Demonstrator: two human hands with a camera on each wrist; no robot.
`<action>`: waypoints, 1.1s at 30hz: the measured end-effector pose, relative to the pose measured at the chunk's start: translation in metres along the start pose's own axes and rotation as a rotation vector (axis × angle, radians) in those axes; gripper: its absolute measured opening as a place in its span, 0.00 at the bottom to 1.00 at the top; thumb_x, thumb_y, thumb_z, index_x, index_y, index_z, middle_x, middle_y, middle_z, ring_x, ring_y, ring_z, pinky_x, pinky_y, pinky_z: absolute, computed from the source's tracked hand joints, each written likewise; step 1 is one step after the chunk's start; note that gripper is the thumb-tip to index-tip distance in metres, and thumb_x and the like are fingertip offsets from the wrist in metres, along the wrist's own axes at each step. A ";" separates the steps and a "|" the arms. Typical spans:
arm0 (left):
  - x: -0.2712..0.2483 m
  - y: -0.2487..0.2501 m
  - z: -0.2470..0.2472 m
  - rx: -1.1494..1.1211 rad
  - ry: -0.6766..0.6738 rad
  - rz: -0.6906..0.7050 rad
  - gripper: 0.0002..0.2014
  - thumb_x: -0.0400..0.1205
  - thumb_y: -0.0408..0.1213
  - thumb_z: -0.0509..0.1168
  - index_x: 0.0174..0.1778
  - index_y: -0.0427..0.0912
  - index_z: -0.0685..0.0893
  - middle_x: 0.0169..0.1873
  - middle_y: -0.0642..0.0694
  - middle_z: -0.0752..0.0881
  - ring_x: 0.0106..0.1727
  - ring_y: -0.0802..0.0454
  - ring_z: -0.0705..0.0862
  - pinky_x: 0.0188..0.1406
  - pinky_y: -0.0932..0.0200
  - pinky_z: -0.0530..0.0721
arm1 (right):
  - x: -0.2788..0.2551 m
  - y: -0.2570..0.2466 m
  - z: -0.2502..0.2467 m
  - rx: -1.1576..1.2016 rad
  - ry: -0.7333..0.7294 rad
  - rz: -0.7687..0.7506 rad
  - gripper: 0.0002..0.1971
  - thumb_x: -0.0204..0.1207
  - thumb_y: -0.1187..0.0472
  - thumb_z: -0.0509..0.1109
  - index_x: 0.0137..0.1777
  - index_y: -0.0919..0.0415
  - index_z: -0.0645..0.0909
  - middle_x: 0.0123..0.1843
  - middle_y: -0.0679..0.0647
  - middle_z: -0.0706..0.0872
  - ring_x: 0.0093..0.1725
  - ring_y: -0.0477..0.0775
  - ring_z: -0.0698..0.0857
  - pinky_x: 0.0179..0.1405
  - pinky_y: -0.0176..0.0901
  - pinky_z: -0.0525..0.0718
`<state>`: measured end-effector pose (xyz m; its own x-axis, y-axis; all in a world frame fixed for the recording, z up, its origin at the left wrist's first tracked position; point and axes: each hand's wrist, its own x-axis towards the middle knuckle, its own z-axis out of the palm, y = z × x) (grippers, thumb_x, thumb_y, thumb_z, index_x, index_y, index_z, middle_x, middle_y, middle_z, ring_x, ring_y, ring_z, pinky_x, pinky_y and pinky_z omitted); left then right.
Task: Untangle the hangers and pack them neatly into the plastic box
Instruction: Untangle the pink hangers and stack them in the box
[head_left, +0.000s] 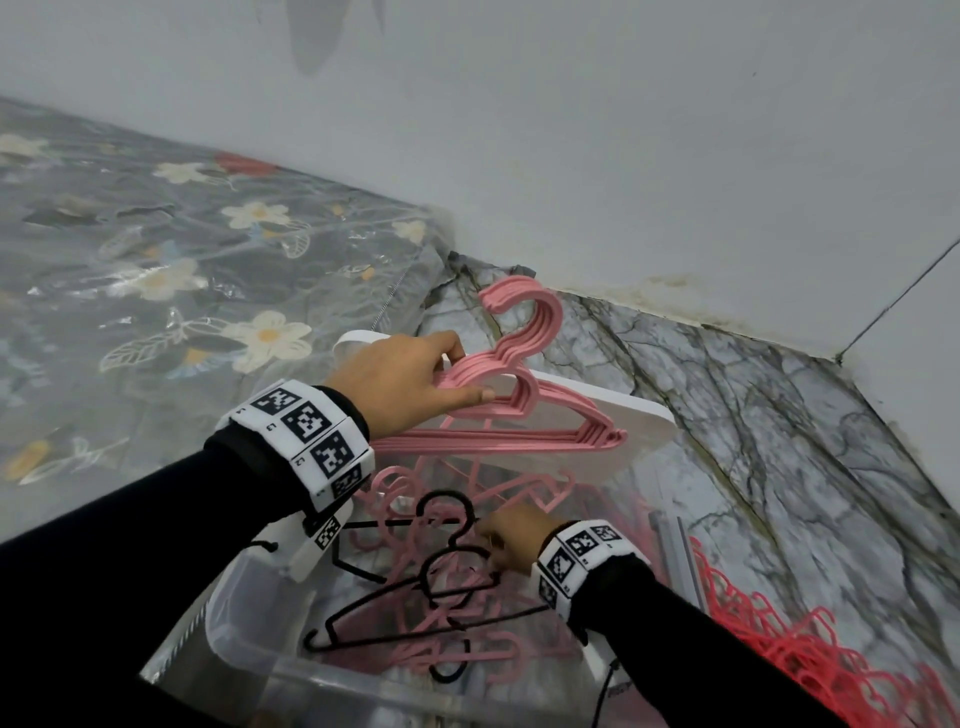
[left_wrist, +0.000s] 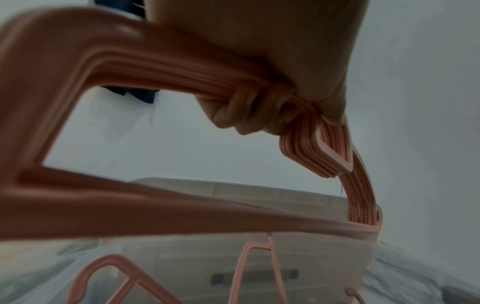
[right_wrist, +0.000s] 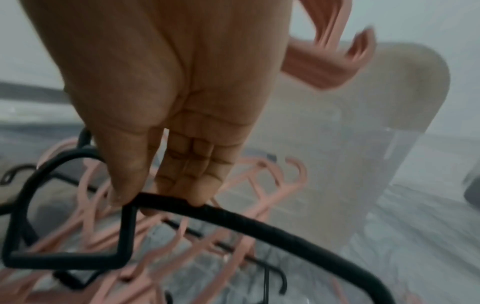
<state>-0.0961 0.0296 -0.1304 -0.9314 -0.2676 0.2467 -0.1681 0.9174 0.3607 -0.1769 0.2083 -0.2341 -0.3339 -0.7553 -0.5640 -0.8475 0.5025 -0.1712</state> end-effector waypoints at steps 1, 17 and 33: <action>-0.001 0.000 0.000 0.006 -0.004 -0.002 0.27 0.69 0.75 0.56 0.46 0.55 0.71 0.24 0.60 0.72 0.27 0.66 0.72 0.27 0.58 0.69 | -0.004 0.003 -0.006 0.003 0.037 -0.014 0.08 0.75 0.67 0.69 0.39 0.59 0.73 0.51 0.64 0.83 0.49 0.59 0.79 0.43 0.44 0.70; -0.007 0.005 0.003 -0.048 -0.117 -0.011 0.28 0.70 0.74 0.49 0.47 0.54 0.75 0.34 0.55 0.85 0.33 0.60 0.79 0.34 0.58 0.74 | -0.081 0.028 -0.084 0.320 0.773 -0.097 0.08 0.74 0.60 0.75 0.50 0.62 0.85 0.44 0.51 0.86 0.42 0.46 0.80 0.37 0.25 0.71; -0.007 -0.005 0.011 0.018 -0.063 0.008 0.17 0.76 0.60 0.64 0.51 0.53 0.75 0.32 0.56 0.81 0.32 0.59 0.76 0.29 0.59 0.66 | -0.071 0.064 -0.072 0.206 0.457 0.176 0.17 0.71 0.50 0.76 0.23 0.54 0.81 0.25 0.47 0.84 0.28 0.46 0.81 0.35 0.40 0.82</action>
<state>-0.0921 0.0296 -0.1435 -0.9511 -0.2416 0.1923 -0.1656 0.9247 0.3428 -0.2375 0.2637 -0.1470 -0.6484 -0.7355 -0.1967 -0.6791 0.6755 -0.2872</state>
